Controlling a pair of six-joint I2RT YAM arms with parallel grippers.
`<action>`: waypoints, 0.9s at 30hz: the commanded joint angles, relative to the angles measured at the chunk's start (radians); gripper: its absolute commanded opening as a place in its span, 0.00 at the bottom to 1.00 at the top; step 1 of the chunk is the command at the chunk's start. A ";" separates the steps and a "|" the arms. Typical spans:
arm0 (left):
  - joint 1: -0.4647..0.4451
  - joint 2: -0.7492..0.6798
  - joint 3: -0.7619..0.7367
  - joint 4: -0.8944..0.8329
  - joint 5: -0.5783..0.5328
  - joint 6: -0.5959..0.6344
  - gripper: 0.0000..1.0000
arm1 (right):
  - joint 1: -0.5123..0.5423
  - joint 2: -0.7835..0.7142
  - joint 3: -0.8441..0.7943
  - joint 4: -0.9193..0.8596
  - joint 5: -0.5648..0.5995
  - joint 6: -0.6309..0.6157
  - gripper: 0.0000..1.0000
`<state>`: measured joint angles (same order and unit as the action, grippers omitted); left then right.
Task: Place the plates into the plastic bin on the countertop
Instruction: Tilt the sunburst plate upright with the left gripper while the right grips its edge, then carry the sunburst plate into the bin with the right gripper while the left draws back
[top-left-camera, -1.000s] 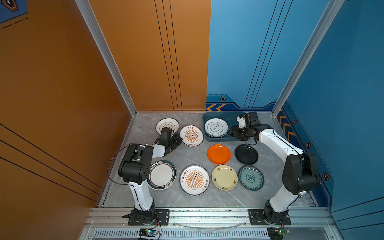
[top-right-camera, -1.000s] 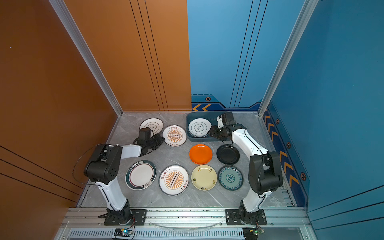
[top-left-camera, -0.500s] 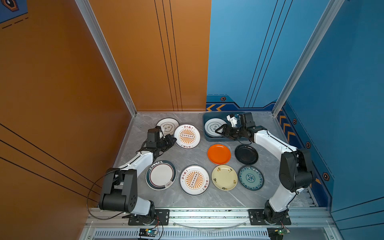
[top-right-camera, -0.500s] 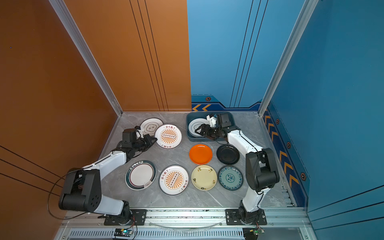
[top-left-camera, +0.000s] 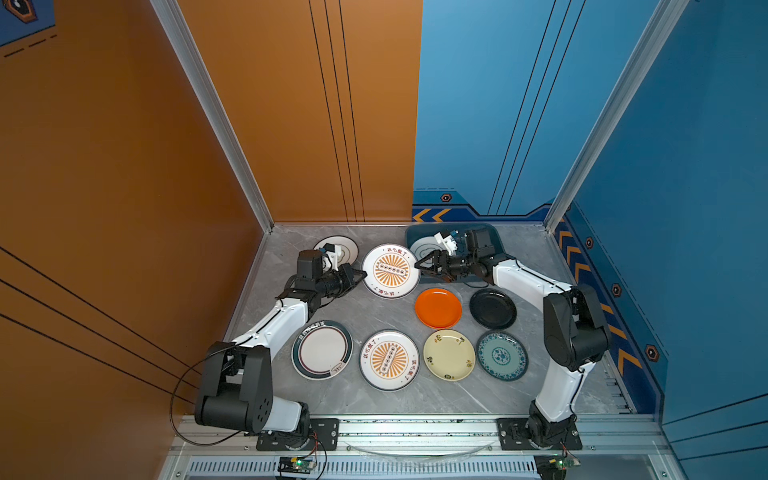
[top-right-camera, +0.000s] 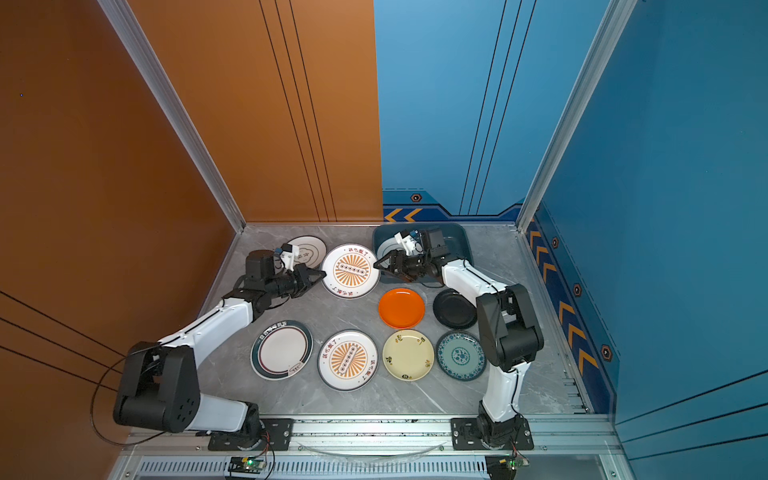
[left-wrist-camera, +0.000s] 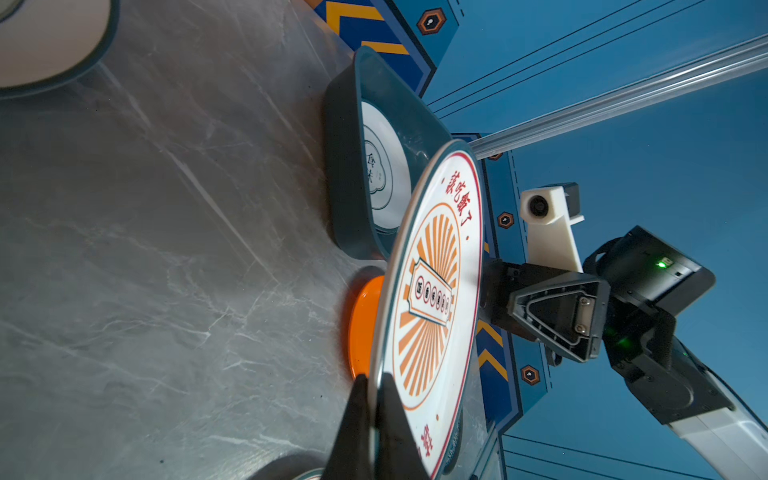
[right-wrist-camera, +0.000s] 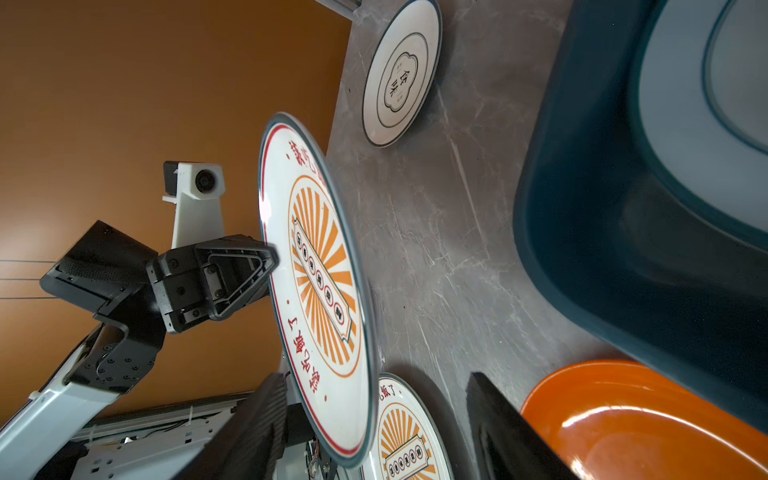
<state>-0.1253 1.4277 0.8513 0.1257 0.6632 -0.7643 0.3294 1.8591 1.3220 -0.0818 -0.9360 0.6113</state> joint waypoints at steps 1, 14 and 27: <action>-0.023 0.018 0.058 0.061 0.055 -0.021 0.00 | 0.004 -0.007 0.021 0.008 -0.042 0.001 0.70; -0.080 0.077 0.114 0.093 0.039 -0.030 0.00 | 0.015 -0.023 -0.039 0.187 -0.120 0.115 0.33; -0.088 0.084 0.109 0.051 0.026 0.019 0.08 | -0.007 -0.036 -0.058 0.197 -0.095 0.132 0.02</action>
<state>-0.2043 1.5166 0.9318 0.1875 0.6861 -0.7933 0.3271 1.8587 1.2743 0.0887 -1.0435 0.7341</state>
